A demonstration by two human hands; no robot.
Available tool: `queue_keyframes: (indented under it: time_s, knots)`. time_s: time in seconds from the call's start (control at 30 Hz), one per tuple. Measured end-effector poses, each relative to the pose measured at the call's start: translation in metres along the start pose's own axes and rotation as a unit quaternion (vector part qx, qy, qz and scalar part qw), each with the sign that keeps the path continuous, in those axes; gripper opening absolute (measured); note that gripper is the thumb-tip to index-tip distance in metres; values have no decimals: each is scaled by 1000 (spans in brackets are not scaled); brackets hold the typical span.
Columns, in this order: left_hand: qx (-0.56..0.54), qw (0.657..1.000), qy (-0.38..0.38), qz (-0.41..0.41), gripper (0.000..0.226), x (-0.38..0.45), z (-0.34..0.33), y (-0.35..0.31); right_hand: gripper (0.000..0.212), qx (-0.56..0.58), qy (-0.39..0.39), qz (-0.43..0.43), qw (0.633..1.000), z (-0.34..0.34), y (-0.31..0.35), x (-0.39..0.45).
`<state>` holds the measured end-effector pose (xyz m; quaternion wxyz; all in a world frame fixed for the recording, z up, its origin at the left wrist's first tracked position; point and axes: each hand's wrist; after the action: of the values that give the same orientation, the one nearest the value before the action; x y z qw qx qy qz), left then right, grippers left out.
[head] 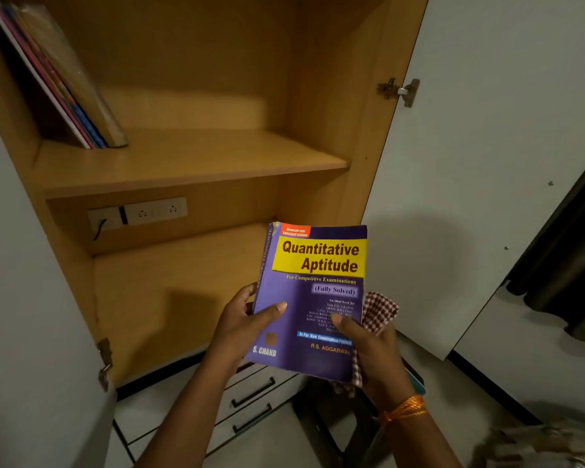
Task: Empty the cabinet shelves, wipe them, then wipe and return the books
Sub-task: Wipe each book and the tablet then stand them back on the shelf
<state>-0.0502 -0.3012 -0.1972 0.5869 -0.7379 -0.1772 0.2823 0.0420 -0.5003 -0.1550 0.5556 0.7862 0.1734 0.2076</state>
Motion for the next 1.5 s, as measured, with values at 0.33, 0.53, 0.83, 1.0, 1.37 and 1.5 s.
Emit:
queue_keyframes:
  time_s: [0.33, 0.53, 0.83, 1.0, 1.37, 1.5]
  knots:
    - [164, 981, 16, -104, 69, -40, -60, -37, 44, -347, -96, 254, 898, -34, -4, 2]
    - [-70, 995, 50, -48, 70, -48, -75, -48, 57, -453, -89, 344, 817, -54, -20, -15]
    - [-304, 948, 74, 56, 58, -41, -47, -49, 72, -580, 60, 367, 725, -70, -43, -51]
    - [-280, 956, 53, 68, 73, -37, -36, -47, 64, -425, 42, 307, 851, -68, -35, -56]
    - [-249, 964, 46, 78, 41, -44, -35, -33, 59, -283, -89, 373, 879, -70, 25, 4]
    - [-282, 954, 65, 81, 42, -47, -39, -31, 60, -482, 94, 376, 785, -71, 4, 22]
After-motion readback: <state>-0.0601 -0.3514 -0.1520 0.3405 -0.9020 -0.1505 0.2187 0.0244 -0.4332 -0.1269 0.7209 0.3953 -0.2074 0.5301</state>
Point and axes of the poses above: each hand's wrist, its own x-axis towards the middle knuckle, its own z-axis out of the back of the hand, y = z × x, and after that the axes turned 11 degrees about z, right-handed
